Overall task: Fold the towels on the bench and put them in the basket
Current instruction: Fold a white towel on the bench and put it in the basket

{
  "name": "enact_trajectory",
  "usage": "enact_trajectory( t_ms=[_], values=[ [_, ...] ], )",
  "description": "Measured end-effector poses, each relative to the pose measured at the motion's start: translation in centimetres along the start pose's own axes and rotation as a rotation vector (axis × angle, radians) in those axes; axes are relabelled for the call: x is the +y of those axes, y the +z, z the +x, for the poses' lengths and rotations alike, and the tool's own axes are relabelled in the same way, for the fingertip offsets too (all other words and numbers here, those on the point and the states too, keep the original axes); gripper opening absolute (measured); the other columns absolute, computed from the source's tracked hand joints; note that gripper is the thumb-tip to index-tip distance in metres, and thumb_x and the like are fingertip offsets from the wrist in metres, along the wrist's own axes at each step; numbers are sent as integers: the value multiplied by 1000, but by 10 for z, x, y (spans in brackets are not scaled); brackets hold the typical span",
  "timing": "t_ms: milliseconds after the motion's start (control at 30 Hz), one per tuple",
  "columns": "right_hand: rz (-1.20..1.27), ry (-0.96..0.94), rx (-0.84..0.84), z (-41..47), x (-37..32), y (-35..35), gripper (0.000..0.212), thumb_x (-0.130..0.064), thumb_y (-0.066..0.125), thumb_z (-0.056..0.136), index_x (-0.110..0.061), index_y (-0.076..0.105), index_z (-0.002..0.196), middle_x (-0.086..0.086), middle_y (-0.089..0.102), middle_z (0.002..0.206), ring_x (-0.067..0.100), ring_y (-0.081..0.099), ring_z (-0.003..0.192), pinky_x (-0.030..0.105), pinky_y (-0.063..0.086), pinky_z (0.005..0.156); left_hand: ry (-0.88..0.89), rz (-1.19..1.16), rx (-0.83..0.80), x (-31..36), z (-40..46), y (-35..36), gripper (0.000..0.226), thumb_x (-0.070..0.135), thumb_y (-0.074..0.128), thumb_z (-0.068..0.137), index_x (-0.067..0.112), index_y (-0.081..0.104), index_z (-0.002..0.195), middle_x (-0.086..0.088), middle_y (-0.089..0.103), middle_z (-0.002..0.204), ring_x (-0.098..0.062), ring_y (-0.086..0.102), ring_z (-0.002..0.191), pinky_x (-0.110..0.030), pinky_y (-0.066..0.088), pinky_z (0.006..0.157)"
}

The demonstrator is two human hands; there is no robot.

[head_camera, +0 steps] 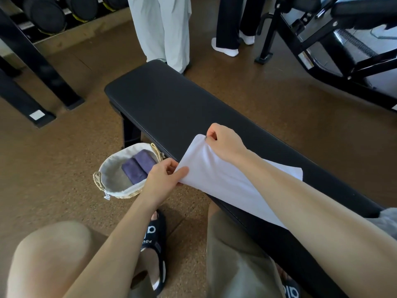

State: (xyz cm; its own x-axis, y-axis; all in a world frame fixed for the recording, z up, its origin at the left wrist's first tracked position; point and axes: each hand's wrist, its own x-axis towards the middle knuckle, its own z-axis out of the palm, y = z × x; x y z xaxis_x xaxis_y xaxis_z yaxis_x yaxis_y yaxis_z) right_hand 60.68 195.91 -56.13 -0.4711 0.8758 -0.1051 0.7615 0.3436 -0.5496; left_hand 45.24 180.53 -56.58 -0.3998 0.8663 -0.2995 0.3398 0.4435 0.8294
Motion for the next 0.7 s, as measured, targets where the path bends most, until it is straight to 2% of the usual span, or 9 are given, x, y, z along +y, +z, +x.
enact_trajectory(
  t_ms=[200,267,400,467,533,567,633,700],
  values=[
    [-46,-57,117,-1,3,14,7,-22,53,100,-22,59,98,-3,62,91,20,57,83,36,46,75,-6,5,67,-2,0,2,20,32,69,95,16,57,94,-4,66,93,-20,69,84,-39,64,73],
    [-95,-100,172,-3,5,19,9,-23,52,102,-21,60,101,-1,60,90,20,54,82,36,45,74,-15,1,81,-2,-1,4,16,30,65,98,18,53,98,-4,65,98,-21,69,87,-36,64,71],
    [-242,-175,293,-6,6,30,16,-28,46,106,-20,60,103,-1,58,89,18,53,78,36,47,74,59,70,192,-2,-4,8,5,17,49,106,16,45,102,-4,64,97,-22,68,82,-42,62,70],
    [-263,-184,318,-5,5,32,16,-28,44,107,-21,59,104,-1,58,90,18,53,78,35,46,73,35,28,217,1,-8,10,9,25,44,108,16,43,109,-3,62,102,-20,66,84,-38,59,70],
    [-265,-183,316,-5,3,33,15,-27,45,107,-20,59,106,-1,59,91,18,53,79,34,45,73,-106,-137,160,7,-11,13,30,47,44,104,20,41,118,-1,60,112,-18,65,97,-38,59,81],
    [-266,-173,314,-5,3,33,14,-26,47,106,-20,59,107,0,60,92,19,54,80,34,44,73,-160,-209,126,9,-13,14,37,51,47,102,20,40,120,-1,60,114,-18,66,99,-38,60,82],
    [-300,-150,343,-9,-1,31,13,-24,53,103,-18,60,112,3,61,95,21,57,83,35,44,74,-138,-151,85,12,-15,15,32,38,56,102,19,39,122,-3,61,112,-15,70,89,-31,62,71],
    [-368,-183,423,-20,-9,28,19,-21,58,100,-15,61,118,7,63,102,25,59,91,37,48,80,-77,-49,108,10,-16,15,27,22,56,102,20,38,121,-2,62,101,-10,67,78,-24,54,62]
  ],
)
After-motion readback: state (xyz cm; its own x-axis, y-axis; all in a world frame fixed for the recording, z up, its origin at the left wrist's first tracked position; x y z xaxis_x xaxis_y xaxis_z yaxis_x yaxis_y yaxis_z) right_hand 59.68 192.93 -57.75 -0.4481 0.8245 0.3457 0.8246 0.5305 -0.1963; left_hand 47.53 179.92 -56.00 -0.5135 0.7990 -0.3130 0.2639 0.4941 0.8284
